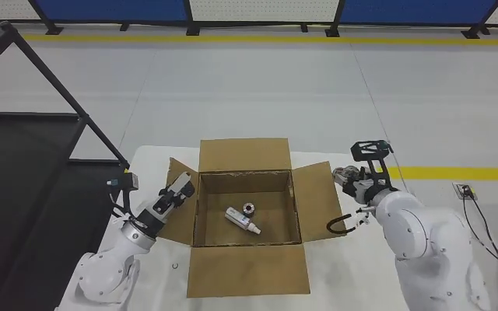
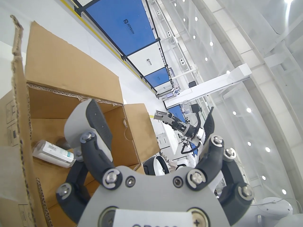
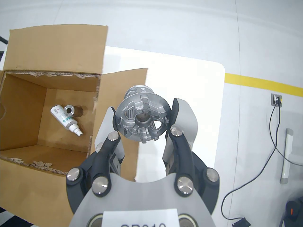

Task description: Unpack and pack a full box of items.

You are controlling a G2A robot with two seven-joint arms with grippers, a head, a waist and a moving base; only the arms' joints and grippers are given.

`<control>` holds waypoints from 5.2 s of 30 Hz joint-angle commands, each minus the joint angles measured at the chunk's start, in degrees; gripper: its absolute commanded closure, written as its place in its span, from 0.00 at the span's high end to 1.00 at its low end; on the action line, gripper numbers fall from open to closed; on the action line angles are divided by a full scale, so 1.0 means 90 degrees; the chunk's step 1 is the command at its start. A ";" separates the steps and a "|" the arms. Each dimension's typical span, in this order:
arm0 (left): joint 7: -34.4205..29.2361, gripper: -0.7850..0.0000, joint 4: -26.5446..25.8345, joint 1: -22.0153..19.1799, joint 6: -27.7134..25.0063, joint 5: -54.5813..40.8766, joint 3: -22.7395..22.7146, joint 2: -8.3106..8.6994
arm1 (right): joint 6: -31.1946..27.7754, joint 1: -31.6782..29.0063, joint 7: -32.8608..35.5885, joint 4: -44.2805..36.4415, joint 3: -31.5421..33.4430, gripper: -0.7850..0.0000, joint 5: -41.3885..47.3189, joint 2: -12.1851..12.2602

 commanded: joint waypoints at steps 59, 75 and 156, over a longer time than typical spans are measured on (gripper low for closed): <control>0.0203 1.00 -0.0144 0.0001 0.0209 0.0195 0.0111 0.0044 | -0.1152 0.2859 0.0415 0.6838 -0.1482 0.46 -0.0621 -0.0150; 0.0147 1.00 -0.0082 -0.0028 0.0121 0.0146 0.0093 0.0059 | -0.0993 0.2808 0.0289 0.6641 -0.1315 1.00 -0.0502 -0.0084; 0.0340 1.00 -0.0256 0.0510 -0.0126 -0.0236 -0.0734 0.0181 | 0.0152 0.3916 -0.2406 0.8169 -0.5778 0.84 0.2029 -0.2626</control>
